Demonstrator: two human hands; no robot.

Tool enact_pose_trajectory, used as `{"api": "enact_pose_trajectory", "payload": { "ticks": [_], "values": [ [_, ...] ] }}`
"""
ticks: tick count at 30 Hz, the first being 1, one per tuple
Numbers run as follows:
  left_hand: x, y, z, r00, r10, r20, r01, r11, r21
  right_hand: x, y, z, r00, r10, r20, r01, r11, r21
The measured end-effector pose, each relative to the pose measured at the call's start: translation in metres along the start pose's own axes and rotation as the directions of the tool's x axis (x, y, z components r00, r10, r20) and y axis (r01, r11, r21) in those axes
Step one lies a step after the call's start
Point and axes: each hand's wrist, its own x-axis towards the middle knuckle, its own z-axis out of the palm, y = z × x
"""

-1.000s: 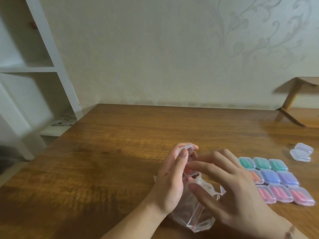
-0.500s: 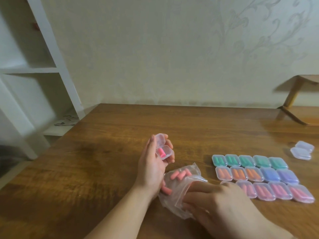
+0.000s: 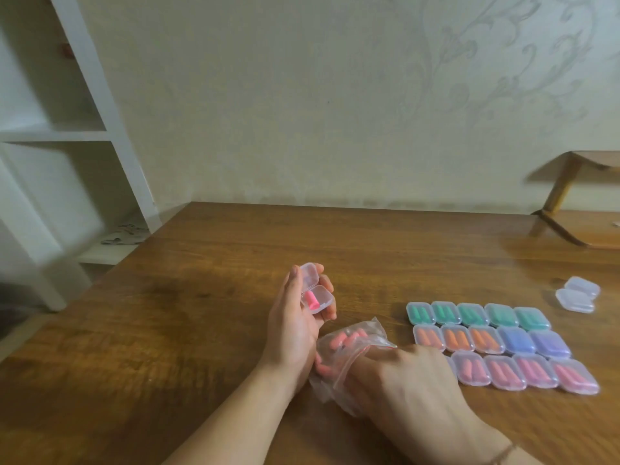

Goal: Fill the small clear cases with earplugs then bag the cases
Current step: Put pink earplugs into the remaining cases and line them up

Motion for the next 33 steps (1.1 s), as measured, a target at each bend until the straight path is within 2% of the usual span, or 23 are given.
{"api": "enact_pose_trajectory", "payload": {
  "ticks": [3, 5, 8, 11, 13, 18, 21, 25, 28, 31, 33],
  "values": [
    [-0.001, 0.000, 0.001, 1.000, -0.008, 0.005, 0.008, 1.000, 0.010, 0.003, -0.004, 0.000, 0.993, 0.002, -0.118, -0.005, 1.000, -0.021],
    [-0.001, 0.000, 0.001, 1.000, -0.012, 0.012, 0.012, 1.000, 0.028, 0.004, -0.004, -0.003, 0.993, -0.022, -0.118, 0.016, 0.999, -0.051],
    [-0.001, 0.000, 0.000, 1.000, -0.012, 0.013, 0.011, 0.998, 0.063, -0.001, 0.000, -0.002, 0.999, -0.010, -0.038, 0.010, 1.000, -0.009],
    [-0.001, -0.001, 0.000, 1.000, 0.002, 0.020, -0.004, 0.997, 0.074, -0.008, 0.003, 0.008, 0.993, 0.067, 0.099, -0.070, 0.997, 0.025],
    [-0.001, -0.001, 0.000, 1.000, 0.005, 0.009, -0.006, 0.997, 0.071, -0.010, 0.002, 0.013, 0.987, 0.083, 0.136, -0.088, 0.996, 0.028],
    [-0.001, -0.002, 0.000, 1.000, 0.002, 0.008, -0.002, 0.999, 0.054, -0.007, 0.000, 0.014, 0.993, 0.107, 0.051, -0.107, 0.994, 0.007],
    [-0.001, -0.003, 0.000, 1.000, 0.006, 0.021, -0.008, 0.997, 0.077, -0.006, -0.004, 0.014, 0.988, 0.088, 0.125, -0.087, 0.996, -0.013],
    [-0.002, -0.004, 0.000, 1.000, 0.009, 0.030, -0.012, 0.995, 0.101, 0.003, -0.008, 0.006, 0.937, 0.178, 0.301, -0.181, 0.983, -0.019],
    [-0.003, -0.005, 0.000, 0.999, 0.011, 0.041, -0.015, 0.993, 0.117, 0.016, -0.012, -0.015, 0.931, 0.195, 0.310, -0.228, 0.971, 0.076],
    [-0.004, -0.005, 0.002, 0.999, 0.007, 0.043, -0.012, 0.991, 0.130, 0.016, -0.011, -0.010, 0.915, 0.161, 0.370, -0.195, 0.979, 0.054],
    [-0.005, -0.005, 0.003, 0.999, 0.010, 0.044, -0.016, 0.991, 0.130, 0.012, -0.013, -0.008, 0.897, 0.234, 0.376, -0.282, 0.956, 0.079]
  ]
}}
